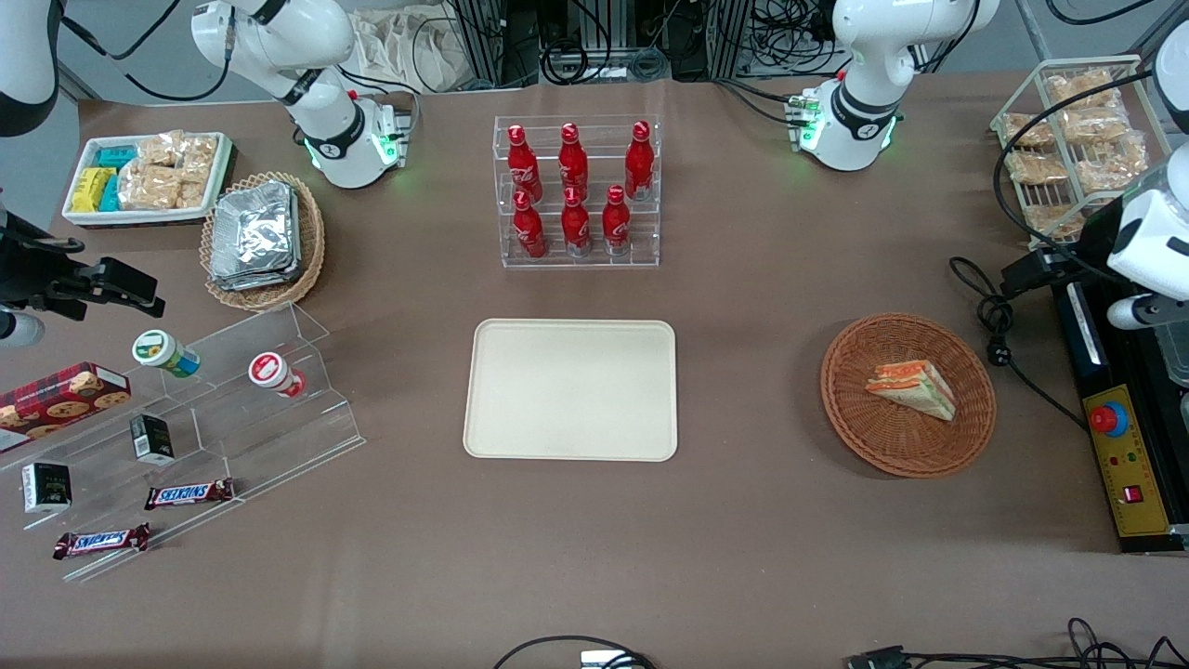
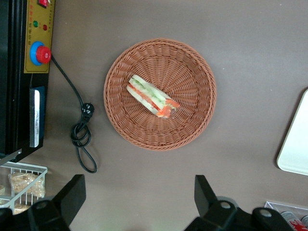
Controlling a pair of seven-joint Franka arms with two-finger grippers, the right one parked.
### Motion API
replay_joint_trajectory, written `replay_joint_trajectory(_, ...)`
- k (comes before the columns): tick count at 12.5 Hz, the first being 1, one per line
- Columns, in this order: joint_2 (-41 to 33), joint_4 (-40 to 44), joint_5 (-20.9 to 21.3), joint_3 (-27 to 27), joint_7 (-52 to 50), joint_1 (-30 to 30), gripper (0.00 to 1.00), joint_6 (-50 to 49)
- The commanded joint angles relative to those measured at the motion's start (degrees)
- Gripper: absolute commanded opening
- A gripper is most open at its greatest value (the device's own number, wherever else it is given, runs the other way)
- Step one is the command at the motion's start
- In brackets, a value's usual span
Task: Place sandwich from basket to tray
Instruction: 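Lower the open left gripper over the sandwich in the wicker basket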
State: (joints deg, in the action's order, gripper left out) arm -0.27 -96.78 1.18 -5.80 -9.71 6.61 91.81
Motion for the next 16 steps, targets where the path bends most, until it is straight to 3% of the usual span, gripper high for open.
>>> replay_joint_trajectory(1,1.4,1.5,0.1,-0.6,0.4,1.0,1.0,-1.5)
replay_joint_trajectory(6,5.2,3.4,0.1,-0.5,-0.9,1.1,1.0,-3.7)
replay_joint_trajectory(11,6.4,-4.4,-0.6,-0.6,-25.6,2.3,1.0,9.2)
replay_joint_trajectory(16,9.5,-12.6,-0.5,-0.5,-38.3,2.4,1.0,22.8)
